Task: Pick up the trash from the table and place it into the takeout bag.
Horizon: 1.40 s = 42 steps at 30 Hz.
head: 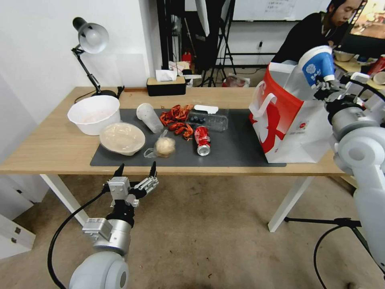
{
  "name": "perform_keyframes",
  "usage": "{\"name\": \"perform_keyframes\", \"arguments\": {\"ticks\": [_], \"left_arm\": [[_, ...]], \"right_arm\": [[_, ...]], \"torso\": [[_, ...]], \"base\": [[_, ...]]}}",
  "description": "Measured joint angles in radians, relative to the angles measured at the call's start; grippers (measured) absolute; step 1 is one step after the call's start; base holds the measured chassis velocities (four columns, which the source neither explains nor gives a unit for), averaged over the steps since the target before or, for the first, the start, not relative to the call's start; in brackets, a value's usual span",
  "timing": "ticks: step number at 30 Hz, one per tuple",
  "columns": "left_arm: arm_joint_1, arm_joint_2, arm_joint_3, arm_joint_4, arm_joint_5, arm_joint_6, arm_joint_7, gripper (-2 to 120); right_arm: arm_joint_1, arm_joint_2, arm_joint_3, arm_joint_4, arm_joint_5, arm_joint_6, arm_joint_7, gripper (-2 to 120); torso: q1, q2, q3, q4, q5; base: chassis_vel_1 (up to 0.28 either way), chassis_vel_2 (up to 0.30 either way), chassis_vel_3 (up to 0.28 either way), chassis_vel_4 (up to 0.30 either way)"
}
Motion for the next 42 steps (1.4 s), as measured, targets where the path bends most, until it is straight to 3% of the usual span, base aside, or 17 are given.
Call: {"name": "perform_keyframes", "arguments": {"ticks": [7, 12, 17, 19, 21, 23, 24, 29, 31, 32, 35, 38, 42], "left_arm": [[-0.001, 0.0, -0.001, 0.002, 0.0, 0.0, 0.0, 100], [-0.003, 0.0, -0.001, 0.002, 0.0, 0.0, 0.001, 100], [-0.003, 0.002, -0.001, 0.002, 0.0, 0.0, 0.001, 100], [-0.002, 0.005, -0.001, 0.002, -0.001, 0.0, 0.001, 100], [-0.002, 0.005, -0.002, 0.002, -0.001, 0.0, 0.001, 100], [-0.003, 0.008, -0.003, 0.003, -0.003, 0.0, 0.001, 100], [-0.004, 0.011, -0.005, 0.006, -0.004, -0.001, 0.001, 100], [-0.006, 0.015, -0.006, 0.014, -0.005, -0.006, 0.001, 100], [-0.01, 0.017, -0.006, 0.021, -0.006, -0.01, 0.001, 100], [-0.01, 0.017, -0.006, 0.021, -0.006, -0.01, 0.001, 100], [-0.012, 0.019, -0.006, 0.028, -0.006, -0.014, 0.001, 100], [-0.012, 0.021, -0.006, 0.034, -0.006, -0.018, 0.001, 100], [-0.014, 0.024, -0.007, 0.04, -0.007, -0.021, 0.0, 100]], "right_arm": [[0.001, 0.0, 0.0, 0.0, 0.0, -0.01, 0.001, 36], [-0.01, -0.013, 0.011, 0.015, 0.0, -0.02, 0.001, 60], [-0.02, -0.016, 0.018, 0.026, 0.005, -0.01, -0.011, 70], [-0.045, -0.02, 0.028, 0.044, 0.017, 0.07, -0.065, 83], [-0.054, -0.021, 0.03, 0.051, 0.019, 0.095, -0.084, 86], [-0.113, -0.024, 0.038, 0.085, 0.013, 0.21, -0.189, 97], [-0.178, -0.023, 0.045, 0.133, -0.007, 0.281, -0.275, 99], [-0.298, -0.009, 0.042, 0.212, -0.099, 0.354, -0.373, 100], [-0.408, 0.027, 0.019, 0.262, -0.245, 0.408, -0.422, 100], [-0.408, 0.027, 0.019, 0.262, -0.245, 0.408, -0.422, 100], [-0.561, 0.088, -0.004, 0.291, -0.453, 0.478, -0.445, 100], [-0.646, 0.125, -0.014, 0.291, -0.572, 0.535, -0.437, 100], [-0.74, 0.163, -0.026, 0.27, -0.657, 0.597, -0.407, 100]], "torso": [[0.0, 0.0, 0.0, 0.0, 0.0], [0.0, 0.0, 0.0, -0.0001, -0.0001], [0.0, 0.0, 0.0, -0.0001, -0.0001], [0.0, 0.0, 0.0, 0.0, -0.0001], [0.0, 0.0, 0.0, 0.0, 0.0], [0.0, 0.0, 0.0, 0.0, 0.0], [0.0, 0.0, 0.0, -0.0001, -0.0001], [0.0, 0.0, 0.0, -0.0002, 0.0], [0.0, 0.0, 0.0, 0.0, -0.0002], [0.0, 0.0, 0.0, 0.0, -0.0002], [0.0, 0.0, 0.0, -0.0002, -0.0001], [0.0, 0.0, 0.0, -0.0001, -0.0001], [0.0, 0.0, 0.0, 0.0, -0.0002]], "base": [[0.0, 0.0, 0.0, 0.0], [0.0, 0.0, 0.0, 0.0], [0.0, 0.0, 0.0, 0.0], [0.0, 0.0, 0.0, 0.0], [0.0, 0.0, 0.0, 0.0], [0.0, 0.0, 0.0, 0.0], [0.0, 0.0, 0.0, 0.0], [0.0, 0.0, 0.0, 0.0], [0.0, 0.0, 0.0, 0.0], [0.0, 0.0, 0.0, 0.0], [0.0, 0.0, 0.0, 0.0], [0.0, 0.0, 0.0, 0.0], [0.0, 0.0, 0.0, 0.0]]}}
